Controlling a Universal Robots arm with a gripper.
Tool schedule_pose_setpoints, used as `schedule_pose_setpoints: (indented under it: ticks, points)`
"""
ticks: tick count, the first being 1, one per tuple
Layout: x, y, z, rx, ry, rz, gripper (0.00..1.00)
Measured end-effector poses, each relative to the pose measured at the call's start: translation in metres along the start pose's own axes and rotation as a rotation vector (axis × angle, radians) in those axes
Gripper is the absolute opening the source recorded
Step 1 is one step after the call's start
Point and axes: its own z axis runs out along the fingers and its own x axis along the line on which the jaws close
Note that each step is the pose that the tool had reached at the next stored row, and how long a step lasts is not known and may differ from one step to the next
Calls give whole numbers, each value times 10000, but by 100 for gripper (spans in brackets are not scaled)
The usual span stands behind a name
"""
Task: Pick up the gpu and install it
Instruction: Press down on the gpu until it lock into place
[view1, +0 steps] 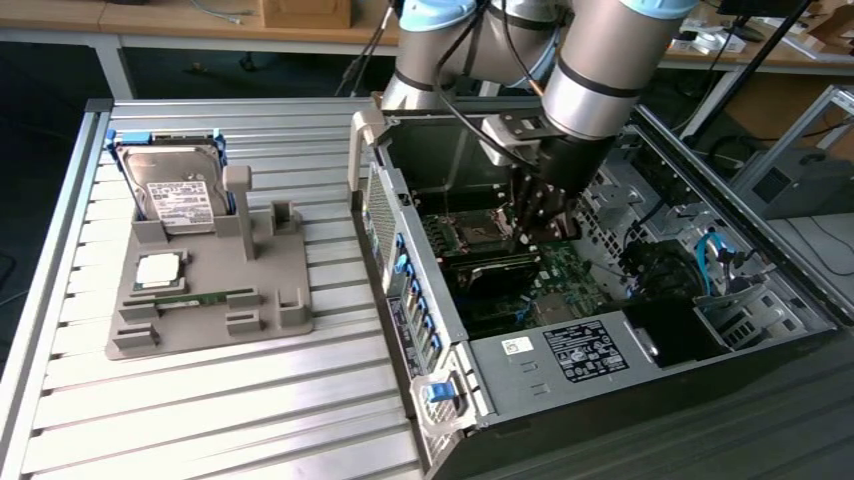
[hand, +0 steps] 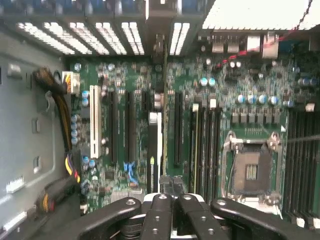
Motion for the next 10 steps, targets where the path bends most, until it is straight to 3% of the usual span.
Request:
schedule_pose_setpoints:
  ticks: [4,10]
  points:
    - [-23,242,20,12,1,0,11]
    - [-31,467,58,17,1,0,11]
